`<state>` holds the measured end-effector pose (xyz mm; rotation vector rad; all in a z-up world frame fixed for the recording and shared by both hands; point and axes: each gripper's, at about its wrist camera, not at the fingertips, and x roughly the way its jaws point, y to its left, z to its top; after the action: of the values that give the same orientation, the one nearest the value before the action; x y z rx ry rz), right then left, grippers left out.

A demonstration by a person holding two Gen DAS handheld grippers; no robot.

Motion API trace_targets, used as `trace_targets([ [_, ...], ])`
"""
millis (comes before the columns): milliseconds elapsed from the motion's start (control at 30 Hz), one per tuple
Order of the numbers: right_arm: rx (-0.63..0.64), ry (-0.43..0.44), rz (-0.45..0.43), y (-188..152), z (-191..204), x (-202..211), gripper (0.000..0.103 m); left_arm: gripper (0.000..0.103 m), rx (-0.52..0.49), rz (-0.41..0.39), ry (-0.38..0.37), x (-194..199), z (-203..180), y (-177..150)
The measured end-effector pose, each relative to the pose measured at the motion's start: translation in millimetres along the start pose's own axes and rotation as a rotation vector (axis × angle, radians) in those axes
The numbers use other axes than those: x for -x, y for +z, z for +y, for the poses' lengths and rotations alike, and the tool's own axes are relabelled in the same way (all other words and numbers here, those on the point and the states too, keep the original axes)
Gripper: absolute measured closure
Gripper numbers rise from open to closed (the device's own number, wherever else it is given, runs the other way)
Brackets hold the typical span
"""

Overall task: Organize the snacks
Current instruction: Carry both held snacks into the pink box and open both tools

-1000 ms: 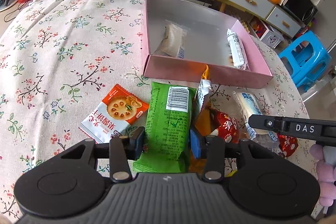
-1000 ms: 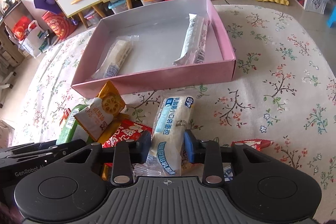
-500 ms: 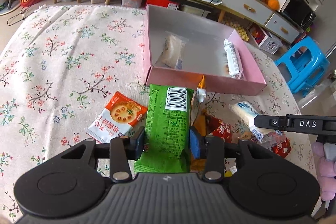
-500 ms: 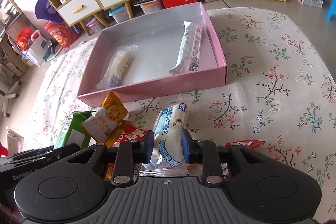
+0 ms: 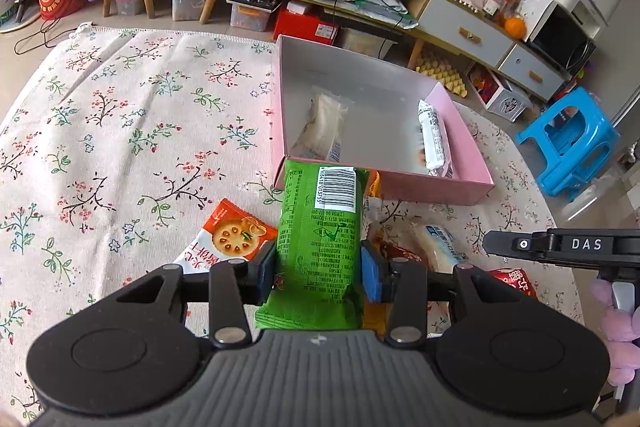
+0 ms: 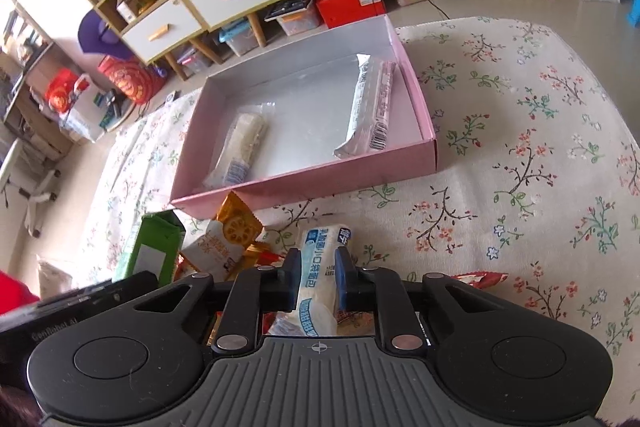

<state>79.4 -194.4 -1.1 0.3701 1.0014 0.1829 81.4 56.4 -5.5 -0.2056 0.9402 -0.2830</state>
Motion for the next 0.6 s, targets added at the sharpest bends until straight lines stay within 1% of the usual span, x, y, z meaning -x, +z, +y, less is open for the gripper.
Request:
trace_targets([
  [67,0.01,-0.006,0.006,-1.1,1.6,-3.2,0.077,0.063,-0.002,0.005,0.001,-1.6,-1.6,-0.8],
  [133,0.014,0.001,0.017,-2.3,3.0,-8.5,0.059,0.063,-0.005,0.01,0.001,-2.8,-1.6,-1.4],
  [200,0.017,0.003,0.019,-2.9,5.5,-14.2,0.05,0.063,-0.008,0.016,0.002,-4.3,-1.7,-0.8],
  [333,0.048,-0.018,0.015,-2.9,13.0,-26.9,0.05,0.063,-0.01,0.021,0.003,-6.1,-3.0,-1.3],
  [467,0.083,-0.077,0.024,-4.4,18.0,-45.3,0.05,0.063,-0.013,0.024,0.012,-8.4,-4.4,-1.9],
  [533,0.087,-0.092,0.03,-6.0,18.3,-52.2,0.051,0.063,-0.017,0.026,0.017,-9.5,-5.2,-2.1],
  [567,0.095,-0.103,0.031,-6.8,19.0,-55.3,0.052,0.063,-0.019,0.027,0.019,-9.8,-5.6,-2.7],
  [600,0.104,-0.113,0.028,-7.4,19.3,-56.3,0.06,0.063,-0.021,0.027,0.021,-10.0,-5.9,-3.1],
])
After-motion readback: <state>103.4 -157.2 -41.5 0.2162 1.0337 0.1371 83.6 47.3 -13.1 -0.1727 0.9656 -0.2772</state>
